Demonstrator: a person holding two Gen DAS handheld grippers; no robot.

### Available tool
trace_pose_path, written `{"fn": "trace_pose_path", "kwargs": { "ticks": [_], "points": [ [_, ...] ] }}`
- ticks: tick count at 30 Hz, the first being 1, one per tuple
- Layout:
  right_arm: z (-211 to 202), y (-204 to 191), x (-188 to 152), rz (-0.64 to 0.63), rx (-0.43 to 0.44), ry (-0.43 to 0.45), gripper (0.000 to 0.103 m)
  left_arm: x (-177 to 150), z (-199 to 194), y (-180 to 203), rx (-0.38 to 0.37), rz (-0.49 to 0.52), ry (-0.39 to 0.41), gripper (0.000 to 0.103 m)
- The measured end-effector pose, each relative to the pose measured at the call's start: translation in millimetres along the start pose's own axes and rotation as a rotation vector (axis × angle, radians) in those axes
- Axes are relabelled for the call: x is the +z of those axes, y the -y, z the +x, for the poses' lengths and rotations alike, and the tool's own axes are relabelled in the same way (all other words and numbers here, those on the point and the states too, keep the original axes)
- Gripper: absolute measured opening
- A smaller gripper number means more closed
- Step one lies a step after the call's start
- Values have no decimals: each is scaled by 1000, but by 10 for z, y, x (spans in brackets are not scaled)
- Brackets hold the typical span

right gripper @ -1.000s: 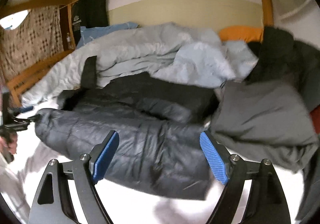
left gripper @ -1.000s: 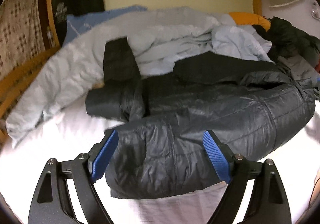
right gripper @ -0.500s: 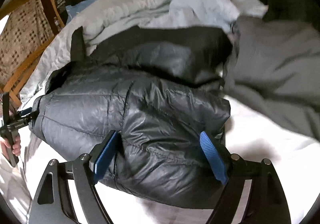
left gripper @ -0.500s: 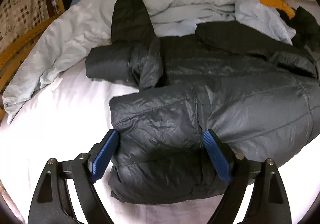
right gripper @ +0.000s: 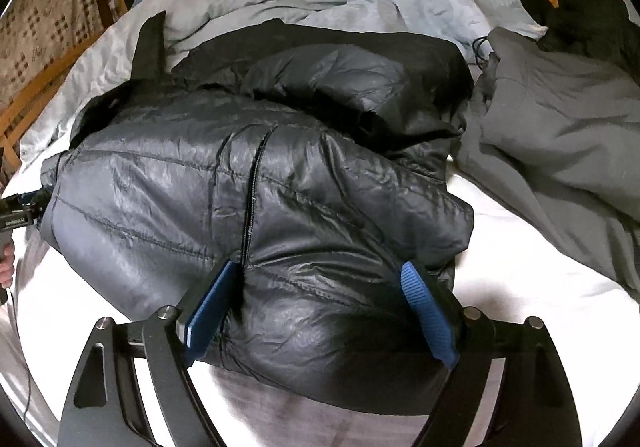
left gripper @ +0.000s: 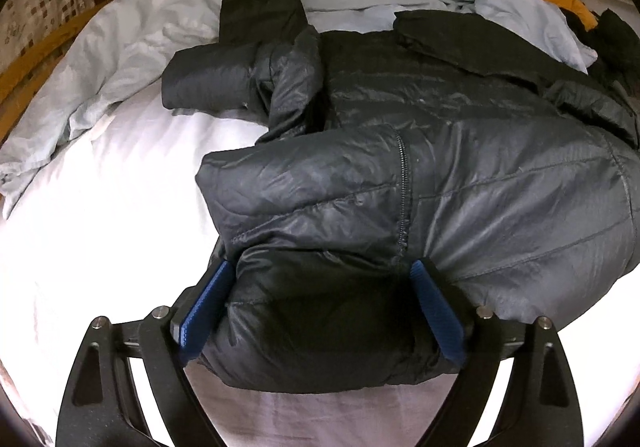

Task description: Fold large clothes

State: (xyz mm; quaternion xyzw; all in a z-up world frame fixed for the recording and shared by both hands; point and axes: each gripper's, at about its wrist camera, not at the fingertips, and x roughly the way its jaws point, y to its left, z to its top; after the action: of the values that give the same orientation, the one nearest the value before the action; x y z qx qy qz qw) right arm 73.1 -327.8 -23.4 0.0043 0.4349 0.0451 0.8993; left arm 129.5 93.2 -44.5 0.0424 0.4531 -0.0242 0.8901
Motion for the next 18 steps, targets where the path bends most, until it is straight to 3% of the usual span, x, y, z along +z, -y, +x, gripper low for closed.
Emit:
{"fn": "trace_pose_path", "kwargs": {
  "ticks": [18],
  "points": [
    [36,27,9,2,-26,1,93,-1,11,17,22,2,4,93]
  ]
}}
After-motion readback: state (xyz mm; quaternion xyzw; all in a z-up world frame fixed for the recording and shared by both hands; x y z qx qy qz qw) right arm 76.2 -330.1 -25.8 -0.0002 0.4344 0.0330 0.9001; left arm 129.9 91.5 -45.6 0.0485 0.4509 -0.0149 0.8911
